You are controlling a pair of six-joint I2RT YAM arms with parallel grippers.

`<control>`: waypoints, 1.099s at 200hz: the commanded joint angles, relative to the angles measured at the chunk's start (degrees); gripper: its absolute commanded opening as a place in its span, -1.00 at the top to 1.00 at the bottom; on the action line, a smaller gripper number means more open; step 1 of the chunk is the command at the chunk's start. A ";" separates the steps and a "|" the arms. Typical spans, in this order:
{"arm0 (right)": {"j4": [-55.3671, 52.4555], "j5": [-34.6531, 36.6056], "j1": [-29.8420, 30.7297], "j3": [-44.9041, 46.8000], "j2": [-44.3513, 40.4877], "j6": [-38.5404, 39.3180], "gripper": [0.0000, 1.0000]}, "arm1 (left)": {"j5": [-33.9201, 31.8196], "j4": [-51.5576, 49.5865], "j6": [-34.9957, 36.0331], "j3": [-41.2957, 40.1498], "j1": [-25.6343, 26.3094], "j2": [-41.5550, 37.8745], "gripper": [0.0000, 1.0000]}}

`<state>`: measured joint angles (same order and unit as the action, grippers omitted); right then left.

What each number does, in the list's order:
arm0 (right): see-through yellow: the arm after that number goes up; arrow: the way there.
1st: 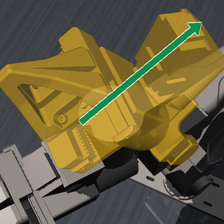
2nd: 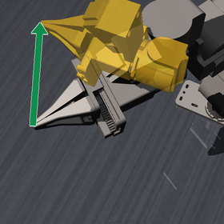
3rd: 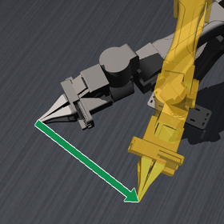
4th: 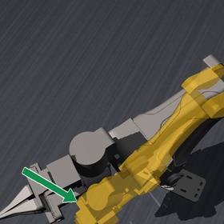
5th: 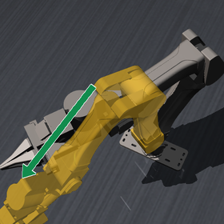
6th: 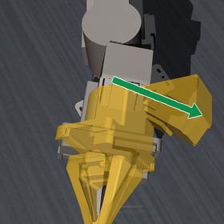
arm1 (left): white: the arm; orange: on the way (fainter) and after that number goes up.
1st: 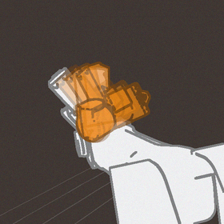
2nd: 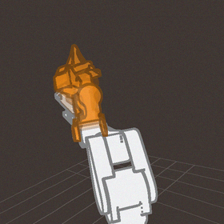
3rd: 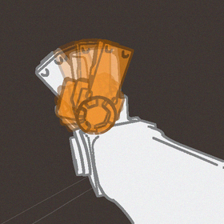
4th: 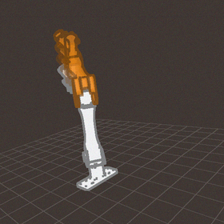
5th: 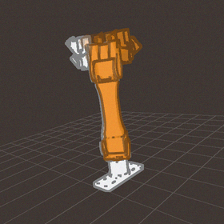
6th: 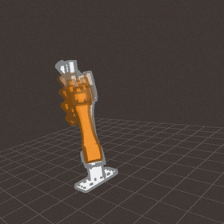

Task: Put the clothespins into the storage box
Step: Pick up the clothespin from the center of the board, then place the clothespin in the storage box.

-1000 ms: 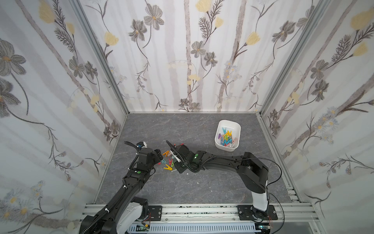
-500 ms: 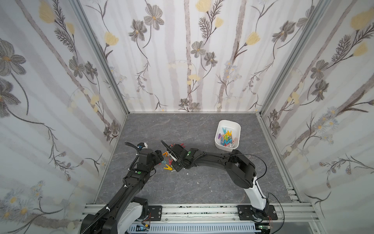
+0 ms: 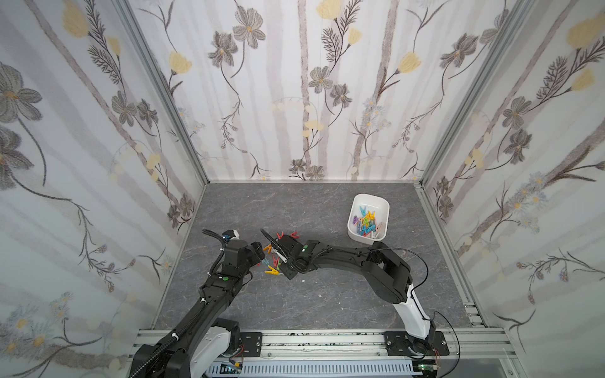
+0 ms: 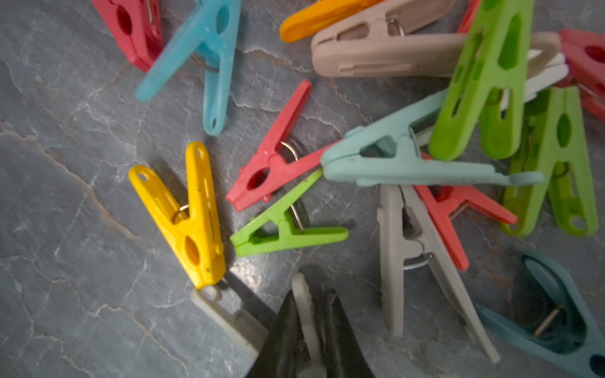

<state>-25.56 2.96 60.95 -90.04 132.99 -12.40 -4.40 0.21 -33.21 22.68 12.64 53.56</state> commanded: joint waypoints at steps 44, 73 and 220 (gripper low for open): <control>8.26 -1.64 -3.69 13.22 -16.82 -6.60 0.81 | 1.04 2.74 2.23 4.58 0.72 1.66 -0.52; 11.98 -3.41 -9.23 19.99 -25.34 -10.52 0.84 | -0.67 6.32 6.58 8.23 6.91 4.08 -0.52; 18.62 -10.93 -28.30 29.52 -36.00 -14.67 0.90 | -2.95 16.88 14.83 19.98 27.79 22.39 -0.53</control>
<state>-9.67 -7.31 35.46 -61.25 99.26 -26.52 -7.31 13.54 -20.91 40.62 39.13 74.00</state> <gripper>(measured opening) 0.051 0.764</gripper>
